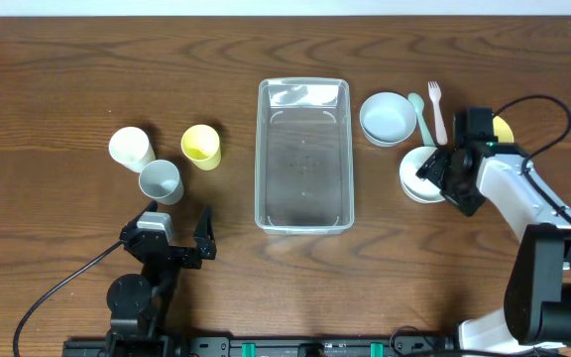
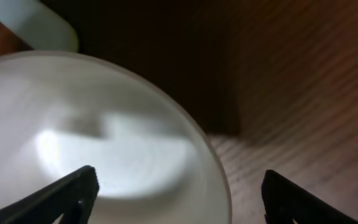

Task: Pack container
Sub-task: 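Move the right gripper to the white bowl and grasp its rim, then lift the white bowl with the right gripper over the clear container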

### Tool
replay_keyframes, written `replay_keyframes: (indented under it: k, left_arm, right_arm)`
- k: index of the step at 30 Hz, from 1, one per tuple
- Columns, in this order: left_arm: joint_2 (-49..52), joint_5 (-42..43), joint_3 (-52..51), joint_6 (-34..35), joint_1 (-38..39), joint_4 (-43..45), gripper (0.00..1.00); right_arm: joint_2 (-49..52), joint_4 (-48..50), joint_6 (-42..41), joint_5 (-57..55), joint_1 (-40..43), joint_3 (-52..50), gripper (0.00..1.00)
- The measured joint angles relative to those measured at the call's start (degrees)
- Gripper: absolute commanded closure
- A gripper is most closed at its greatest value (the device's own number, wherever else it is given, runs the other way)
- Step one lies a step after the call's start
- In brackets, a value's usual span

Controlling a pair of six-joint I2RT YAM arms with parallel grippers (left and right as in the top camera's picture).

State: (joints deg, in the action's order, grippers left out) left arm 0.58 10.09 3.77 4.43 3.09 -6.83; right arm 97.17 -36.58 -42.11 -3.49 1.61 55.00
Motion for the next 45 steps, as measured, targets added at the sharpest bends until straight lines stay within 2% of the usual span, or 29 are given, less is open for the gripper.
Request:
replay_keyframes:
  k: [5,9,11,16,26,34,39,45]
  left_arm:
    - [0.0,0.0,0.0,0.0,0.0,0.0,0.02]
    - [0.0,0.0,0.0,0.0,0.0,0.0,0.02]
    - [0.0,0.0,0.0,0.0,0.0,0.0,0.02]
    - [0.0,0.0,0.0,0.0,0.0,0.0,0.02]
    - [0.0,0.0,0.0,0.0,0.0,0.0,0.02]
    - [0.0,0.0,0.0,0.0,0.0,0.0,0.02]
    - [0.0,0.0,0.0,0.0,0.0,0.0,0.02]
    - [0.0,0.0,0.0,0.0,0.0,0.0,0.02]
  right_arm:
    - [0.0,1.7,-0.5,-0.4,0.0,-1.6,0.52]
    - [0.0,1.8,-0.9,-1.0,0.0,-1.6,0.60]
    - [0.0,1.8,-0.8,-1.1,0.0,-1.6,0.67]
    - [0.0,1.2,-0.9,-1.4,0.0,-1.6,0.98]
    - [-0.5,0.2,-0.5,-0.3,0.0,-1.3,0.99]
    - [-3.4,-4.2,5.0,1.2,0.0,-1.1,0.99]
    - [-10.5,-4.6,9.7,5.3,0.0,-1.1,0.99]
    - [-23.7,-3.0,15.0,15.5,-0.1,-0.5,0.99]
